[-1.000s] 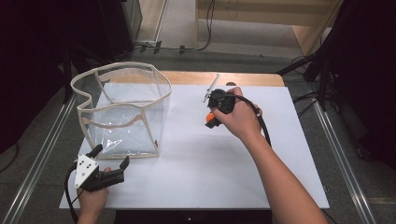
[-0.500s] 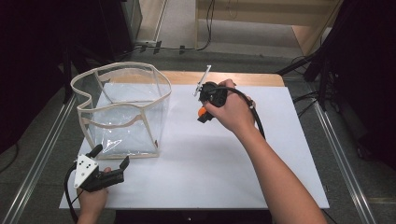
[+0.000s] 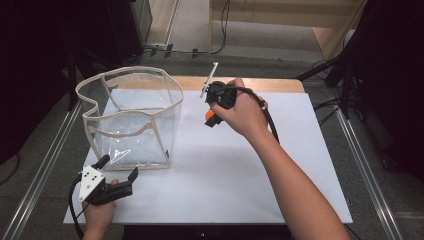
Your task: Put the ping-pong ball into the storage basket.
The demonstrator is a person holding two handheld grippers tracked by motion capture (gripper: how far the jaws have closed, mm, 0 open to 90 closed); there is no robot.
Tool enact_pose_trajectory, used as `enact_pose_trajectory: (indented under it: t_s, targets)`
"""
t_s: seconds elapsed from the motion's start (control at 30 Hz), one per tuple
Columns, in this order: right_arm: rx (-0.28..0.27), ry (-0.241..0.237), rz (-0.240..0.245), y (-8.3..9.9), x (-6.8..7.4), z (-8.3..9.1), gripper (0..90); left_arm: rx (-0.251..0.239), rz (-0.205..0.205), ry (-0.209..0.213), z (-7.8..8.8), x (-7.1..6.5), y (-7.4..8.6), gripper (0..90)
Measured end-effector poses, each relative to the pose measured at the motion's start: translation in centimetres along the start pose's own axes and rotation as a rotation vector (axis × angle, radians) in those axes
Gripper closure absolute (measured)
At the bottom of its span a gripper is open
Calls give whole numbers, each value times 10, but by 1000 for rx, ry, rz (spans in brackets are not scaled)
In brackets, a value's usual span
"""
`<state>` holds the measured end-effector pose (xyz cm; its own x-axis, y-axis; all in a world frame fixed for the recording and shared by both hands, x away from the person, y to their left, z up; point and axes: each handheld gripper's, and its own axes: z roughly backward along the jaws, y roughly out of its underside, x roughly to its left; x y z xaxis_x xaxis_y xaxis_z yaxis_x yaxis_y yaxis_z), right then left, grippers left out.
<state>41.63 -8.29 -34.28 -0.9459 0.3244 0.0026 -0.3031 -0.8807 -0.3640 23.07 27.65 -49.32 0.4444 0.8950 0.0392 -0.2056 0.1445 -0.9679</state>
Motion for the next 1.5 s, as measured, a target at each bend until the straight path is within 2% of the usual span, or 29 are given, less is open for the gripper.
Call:
enact_pose_trajectory:
  t_s: [0.33,0.6,0.8,1.5]
  targets:
    - [-8,-4,17,-9,0,11,477,1,5,-4,0,0,0,0]
    - [-34,-22,23,-15,-1,21,477,1,7,-3,1,1,0,0]
    - [-28,-29,24,-18,-2,24,477,1,8,-4,0,1,0,0]
    - [-42,-42,68,-48,0,37,477,-4,7,0,1,1,0,0]
